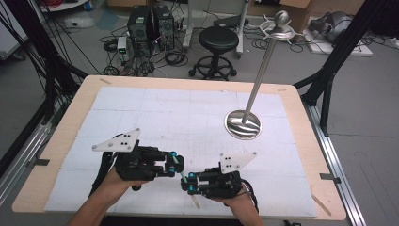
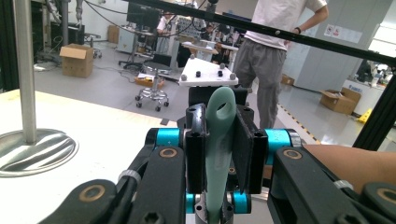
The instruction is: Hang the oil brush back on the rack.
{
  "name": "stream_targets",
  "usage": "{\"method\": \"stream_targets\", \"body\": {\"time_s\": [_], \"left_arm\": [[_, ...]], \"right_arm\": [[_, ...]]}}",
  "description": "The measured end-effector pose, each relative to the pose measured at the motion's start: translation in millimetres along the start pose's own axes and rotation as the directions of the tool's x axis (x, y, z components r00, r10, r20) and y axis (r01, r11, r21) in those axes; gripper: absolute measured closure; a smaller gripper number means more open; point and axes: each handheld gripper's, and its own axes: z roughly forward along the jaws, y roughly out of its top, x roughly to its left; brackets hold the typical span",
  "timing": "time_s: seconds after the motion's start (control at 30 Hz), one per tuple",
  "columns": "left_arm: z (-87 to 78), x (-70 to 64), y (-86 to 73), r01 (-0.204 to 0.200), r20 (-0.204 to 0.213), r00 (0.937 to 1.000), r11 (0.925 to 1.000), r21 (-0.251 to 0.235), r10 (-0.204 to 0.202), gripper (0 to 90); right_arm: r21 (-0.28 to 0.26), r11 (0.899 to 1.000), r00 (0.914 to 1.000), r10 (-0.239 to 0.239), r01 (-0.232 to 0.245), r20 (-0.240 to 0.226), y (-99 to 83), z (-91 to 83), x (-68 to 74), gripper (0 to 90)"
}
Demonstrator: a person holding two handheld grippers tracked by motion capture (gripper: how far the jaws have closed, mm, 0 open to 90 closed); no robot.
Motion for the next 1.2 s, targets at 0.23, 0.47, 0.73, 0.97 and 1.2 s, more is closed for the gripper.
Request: {"method": "stream_targets", "body": {"time_s": [0.23, 0.47, 0.73, 0.97, 1.2], "left_arm": [[-1.0, -0.9, 2.6, 0.0, -0.143, 0.9898, 0.9992, 0.039, 0.006, 76.7], [3.6, -3.9, 5.0, -0.006, -0.257, 0.9662, 0.9978, 0.066, 0.022, 76.8], [6.2, -5.8, 6.8, -0.004, -0.296, 0.9548, 0.9979, 0.064, 0.023, 76.8], [5.8, -5.2, 6.6, 0.005, -0.278, 0.9605, 0.9997, 0.023, 0.001, 72.0], [-19.7, -2.6, 2.0, -0.044, -0.298, 0.9544, 0.9972, -0.061, 0.024, 40.8]], "right_arm": [[0.006, 1.0, 0.9813, 0.023, -0.025, 0.191, 3.5, -4.2, 3.4, 55.1], [0.07, 0.996, 0.9356, -0.078, 0.057, 0.344, 16.4, 4.8, 16.3, 62.0], [0.091, 0.992, 0.8963, -0.113, 0.082, 0.429, 18.8, 13.1, 16.9, 77.1], [0.084, 0.993, 0.8933, -0.116, 0.088, 0.434, 18.9, 11.7, 19.9, 84.1], [-0.017, 0.999, 0.8954, -0.033, 0.045, 0.444, 23.9, -11.6, 14.1, 84.3]]}}
